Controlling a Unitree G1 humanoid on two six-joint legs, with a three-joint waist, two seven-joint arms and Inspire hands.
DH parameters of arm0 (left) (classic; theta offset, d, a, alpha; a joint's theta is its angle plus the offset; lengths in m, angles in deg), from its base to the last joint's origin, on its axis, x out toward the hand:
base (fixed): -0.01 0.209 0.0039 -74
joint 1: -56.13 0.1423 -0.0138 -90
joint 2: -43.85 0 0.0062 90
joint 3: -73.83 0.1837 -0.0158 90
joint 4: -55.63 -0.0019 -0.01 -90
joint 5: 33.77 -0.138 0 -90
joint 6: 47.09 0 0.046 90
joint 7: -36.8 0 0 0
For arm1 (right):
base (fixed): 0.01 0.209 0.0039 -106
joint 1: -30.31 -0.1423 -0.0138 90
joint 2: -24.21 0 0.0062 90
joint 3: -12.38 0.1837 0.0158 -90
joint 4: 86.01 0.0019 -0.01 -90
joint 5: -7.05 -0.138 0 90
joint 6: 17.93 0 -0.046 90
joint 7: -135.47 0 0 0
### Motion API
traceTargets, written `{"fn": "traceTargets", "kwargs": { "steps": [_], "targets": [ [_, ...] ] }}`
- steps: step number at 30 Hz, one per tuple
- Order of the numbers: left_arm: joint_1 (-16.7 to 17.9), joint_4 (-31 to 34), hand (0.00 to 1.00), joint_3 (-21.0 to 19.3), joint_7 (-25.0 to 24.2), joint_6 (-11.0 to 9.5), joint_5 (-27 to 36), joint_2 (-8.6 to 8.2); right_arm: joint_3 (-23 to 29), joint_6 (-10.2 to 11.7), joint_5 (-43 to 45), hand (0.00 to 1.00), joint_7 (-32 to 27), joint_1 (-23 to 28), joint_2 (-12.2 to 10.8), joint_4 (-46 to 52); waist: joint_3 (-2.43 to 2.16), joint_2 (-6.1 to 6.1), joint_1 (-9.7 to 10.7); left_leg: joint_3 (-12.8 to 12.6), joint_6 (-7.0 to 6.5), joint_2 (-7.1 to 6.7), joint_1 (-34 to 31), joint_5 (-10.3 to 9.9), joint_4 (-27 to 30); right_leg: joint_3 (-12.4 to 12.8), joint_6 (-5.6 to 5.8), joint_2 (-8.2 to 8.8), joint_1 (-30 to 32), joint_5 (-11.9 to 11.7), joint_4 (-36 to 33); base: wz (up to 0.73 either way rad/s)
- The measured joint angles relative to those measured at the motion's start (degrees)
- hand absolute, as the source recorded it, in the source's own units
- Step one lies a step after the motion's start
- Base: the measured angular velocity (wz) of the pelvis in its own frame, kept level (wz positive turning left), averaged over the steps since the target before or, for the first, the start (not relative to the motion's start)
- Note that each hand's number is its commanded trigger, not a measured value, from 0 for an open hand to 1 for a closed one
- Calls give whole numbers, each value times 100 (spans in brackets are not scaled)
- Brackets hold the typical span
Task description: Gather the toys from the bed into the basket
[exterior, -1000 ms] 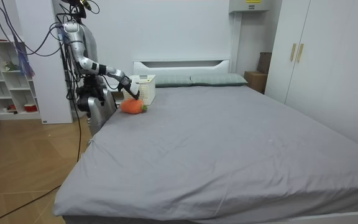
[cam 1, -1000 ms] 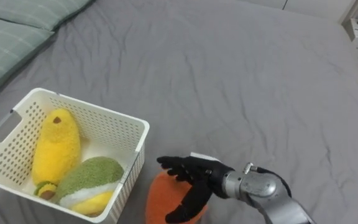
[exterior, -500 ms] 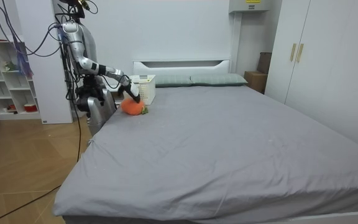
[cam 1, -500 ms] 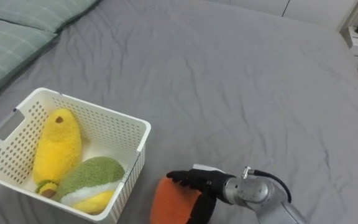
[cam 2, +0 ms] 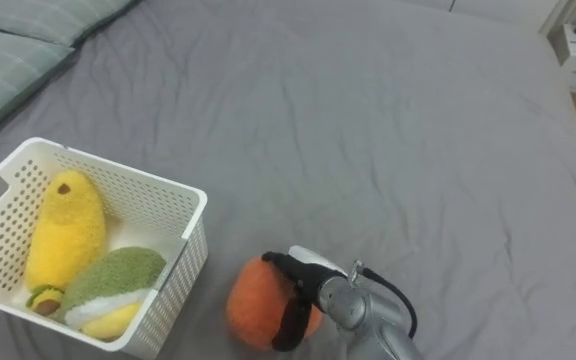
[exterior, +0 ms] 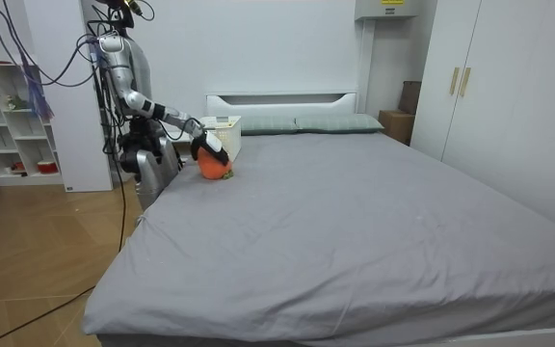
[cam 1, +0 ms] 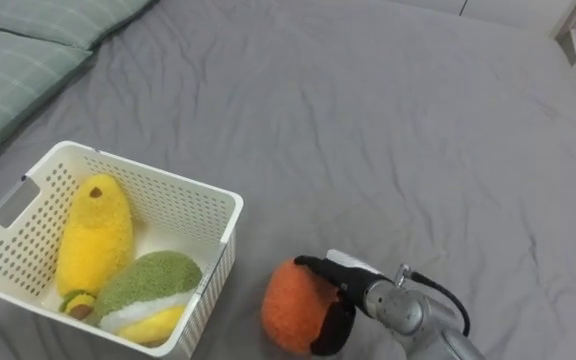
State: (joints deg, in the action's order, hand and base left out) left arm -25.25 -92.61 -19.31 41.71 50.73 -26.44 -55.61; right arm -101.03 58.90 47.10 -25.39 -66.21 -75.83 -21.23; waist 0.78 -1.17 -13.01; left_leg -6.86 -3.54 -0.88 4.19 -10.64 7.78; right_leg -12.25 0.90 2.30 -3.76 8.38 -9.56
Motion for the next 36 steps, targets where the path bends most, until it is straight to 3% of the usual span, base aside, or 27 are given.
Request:
{"fn": "traceTargets", "kwargs": {
  "steps": [7, 17, 19, 20, 21, 23, 28, 36],
  "targets": [
    [19, 1, 0, 7, 83, -88, -24, -118, 2, 89, 526, 0, -626, 9, -17, -374, -42, 105, 3, 25, 1, 0, -6, 2, 2, -53, 1, 5, -4, 0, -2, 1],
    [114, 58, 0, 5, 109, -199, -20, -133, 7, 368, 484, 1, -1060, 95, -28, -691, -27, 127, 16, 71, 1, -4, -26, 1, 0, -91, 1, 9, -15, 1, 2, 1],
    [114, 87, 0, 5, 98, -212, -20, -134, 51, 450, 308, 26, -1121, 93, -23, -808, -19, 141, 7, 91, 1, -5, -43, 2, 9, -166, 1, 16, -13, 1, 2, 6],
    [114, 86, 0, 7, 92, -217, -8, -134, 57, 476, 263, 52, -1154, 91, -23, -836, -18, 145, 10, 95, 2, -4, -45, 2, 10, -191, 1, 18, -13, 1, 2, 0],
    [118, 83, 0, 7, 89, -236, -2, -137, 59, 535, 152, 60, -1237, 92, -23, -918, -16, 153, 10, 98, 2, -5, -45, 2, 11, -203, 1, 19, -17, 1, 3, 0],
    [121, 80, 0, 7, 89, -279, -2, -140, 61, 621, -9, 100, -1351, 91, -22, -1037, -13, 163, 9, 100, 2, -6, -48, 2, 12, -208, 1, 21, -16, 1, 4, 0],
    [118, 50, 0, 4, 69, -355, 0, -146, 228, 840, -597, 100, -1610, 68, -25, -1290, -17, 176, 9, 103, 1, -8, -48, 1, 6, -210, 1, 21, -15, 1, 10, 0],
    [108, -134, 0, -2, 69, -493, 1, -149, 281, 990, -1086, 100, -1659, 83, -17, -1609, -22, 172, 15, 91, 2, -16, -59, 2, 8, -208, 1, 18, -18, 1, 91, 0]
  ]
}}
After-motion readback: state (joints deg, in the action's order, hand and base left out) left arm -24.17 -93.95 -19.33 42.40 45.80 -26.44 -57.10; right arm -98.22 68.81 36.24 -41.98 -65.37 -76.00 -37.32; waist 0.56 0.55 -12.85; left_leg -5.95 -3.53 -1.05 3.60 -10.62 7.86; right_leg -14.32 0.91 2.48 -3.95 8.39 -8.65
